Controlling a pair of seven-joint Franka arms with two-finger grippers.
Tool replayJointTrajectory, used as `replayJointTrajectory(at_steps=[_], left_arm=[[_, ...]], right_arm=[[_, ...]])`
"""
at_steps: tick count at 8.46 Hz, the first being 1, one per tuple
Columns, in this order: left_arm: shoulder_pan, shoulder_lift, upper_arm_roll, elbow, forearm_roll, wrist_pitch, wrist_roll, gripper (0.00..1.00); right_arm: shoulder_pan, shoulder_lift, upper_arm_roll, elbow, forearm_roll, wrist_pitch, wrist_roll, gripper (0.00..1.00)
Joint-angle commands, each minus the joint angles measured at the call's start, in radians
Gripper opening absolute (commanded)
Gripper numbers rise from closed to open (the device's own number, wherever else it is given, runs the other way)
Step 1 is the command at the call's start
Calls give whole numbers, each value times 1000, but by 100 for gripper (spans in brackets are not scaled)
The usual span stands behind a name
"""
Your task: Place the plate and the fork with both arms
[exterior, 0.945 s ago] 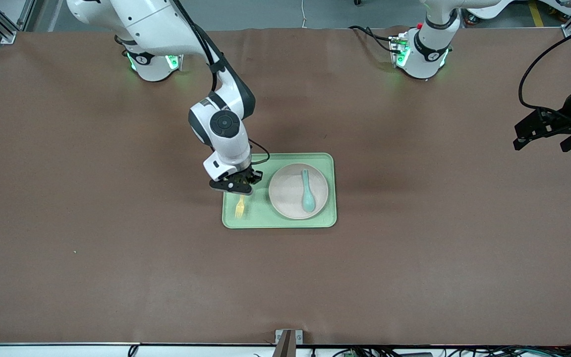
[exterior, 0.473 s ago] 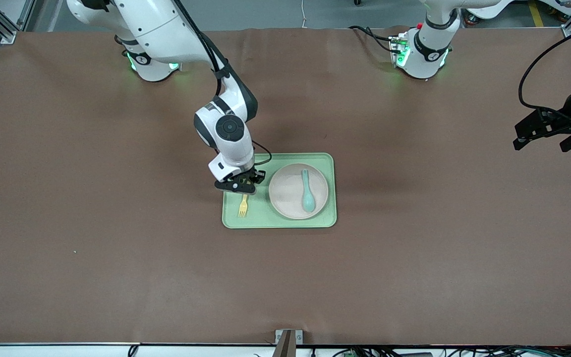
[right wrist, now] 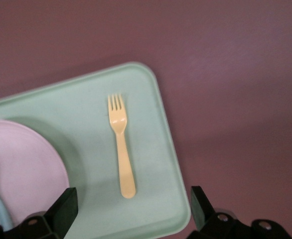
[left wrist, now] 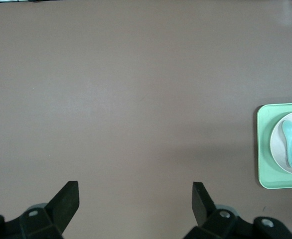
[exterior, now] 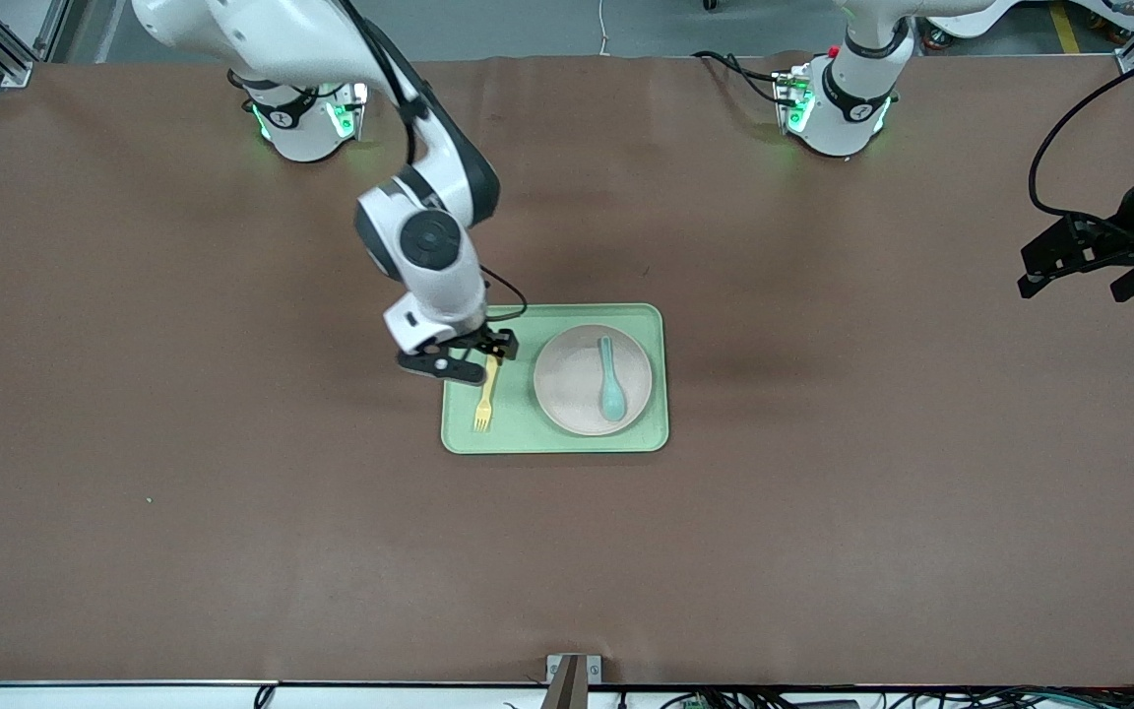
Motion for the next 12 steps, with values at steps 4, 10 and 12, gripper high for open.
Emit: replayJointTrajectory(at_steps=[4,10,12], left_arm=[[10,-2,-8,12,-13,-10,7,100],[12,-2,-5,26,-13,-10,-1,100],[12,-2,-5,27,-13,-10,1,100]], right_arm=[[-406,-387,1,27,16,-493,-536,100],[-671,-446,4,133,-3,-601,-934,100],[-660,-321,7,327,1,-636,-937,100]])
